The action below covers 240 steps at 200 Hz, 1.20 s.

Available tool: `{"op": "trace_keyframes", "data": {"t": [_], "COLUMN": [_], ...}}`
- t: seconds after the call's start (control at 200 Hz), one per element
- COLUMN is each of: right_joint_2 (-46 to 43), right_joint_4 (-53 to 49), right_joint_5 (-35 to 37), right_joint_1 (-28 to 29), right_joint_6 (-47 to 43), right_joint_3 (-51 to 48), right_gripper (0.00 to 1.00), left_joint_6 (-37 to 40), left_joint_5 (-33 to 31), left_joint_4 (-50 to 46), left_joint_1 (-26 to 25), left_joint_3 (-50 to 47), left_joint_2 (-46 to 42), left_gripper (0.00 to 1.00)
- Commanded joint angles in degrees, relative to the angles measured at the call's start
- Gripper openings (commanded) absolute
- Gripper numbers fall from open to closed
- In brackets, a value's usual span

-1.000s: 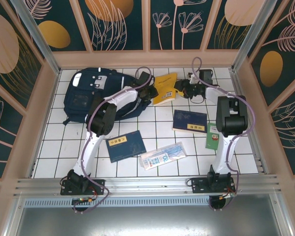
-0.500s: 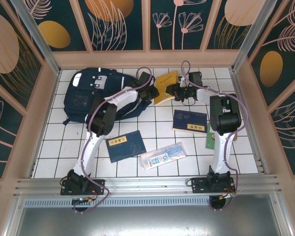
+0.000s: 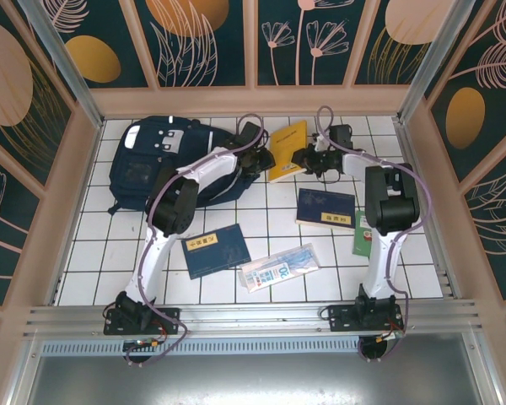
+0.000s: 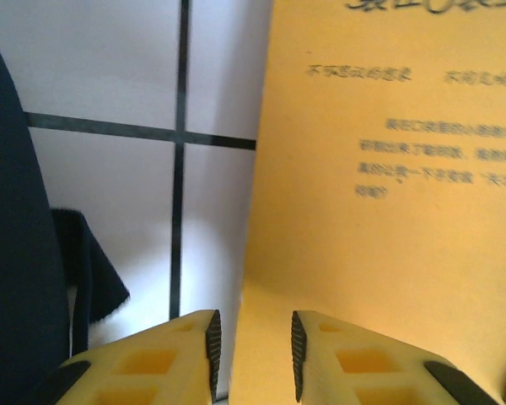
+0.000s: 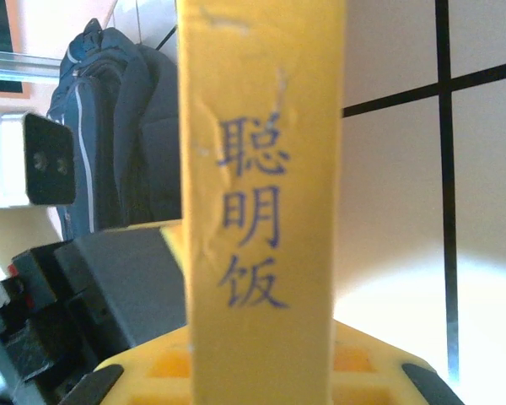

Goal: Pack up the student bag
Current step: Pick up the book from the top-center of the table, then open the student bag at the top-center of the table.

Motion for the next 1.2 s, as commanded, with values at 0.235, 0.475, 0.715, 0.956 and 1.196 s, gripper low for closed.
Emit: {"op": "trace_keyframes", "data": {"t": [0.235, 0.475, 0.715, 0.956, 1.196], "right_joint_2": [-13.3, -18.1, -21.7, -24.5, -25.8], "right_joint_4": [7.5, 8.1, 9.0, 12.6, 21.3], "right_joint_5": [0.5, 2.4, 2.5, 0.1, -2.2], "right_joint_1": [0.4, 3.0, 4.5, 5.2, 6.1], "right_joint_6": [3.2, 3.7, 4.3, 5.8, 10.4], "right_joint_3": [-6.6, -10.3, -13.4, -17.2, -21.2], "right_gripper": [0.00, 0.00, 0.00, 0.00, 0.00], "left_joint_6": [16.8, 21.1, 22.0, 19.0, 15.9], "left_joint_5": [-26.5, -34.6, -38.2, -40.1, -38.5], "left_joint_4": [-18.7, -20.6, -19.8, -22.6, -25.3], "left_joint_1": [1.0, 1.7, 2.4, 2.5, 3.2], "left_joint_3": [0.8, -1.6, -4.2, -2.7, 0.6], "left_joint_2": [-9.2, -6.8, -4.2, -4.0, -10.2], "left_gripper": [0.35, 0.46, 0.45, 0.00, 0.00]}}
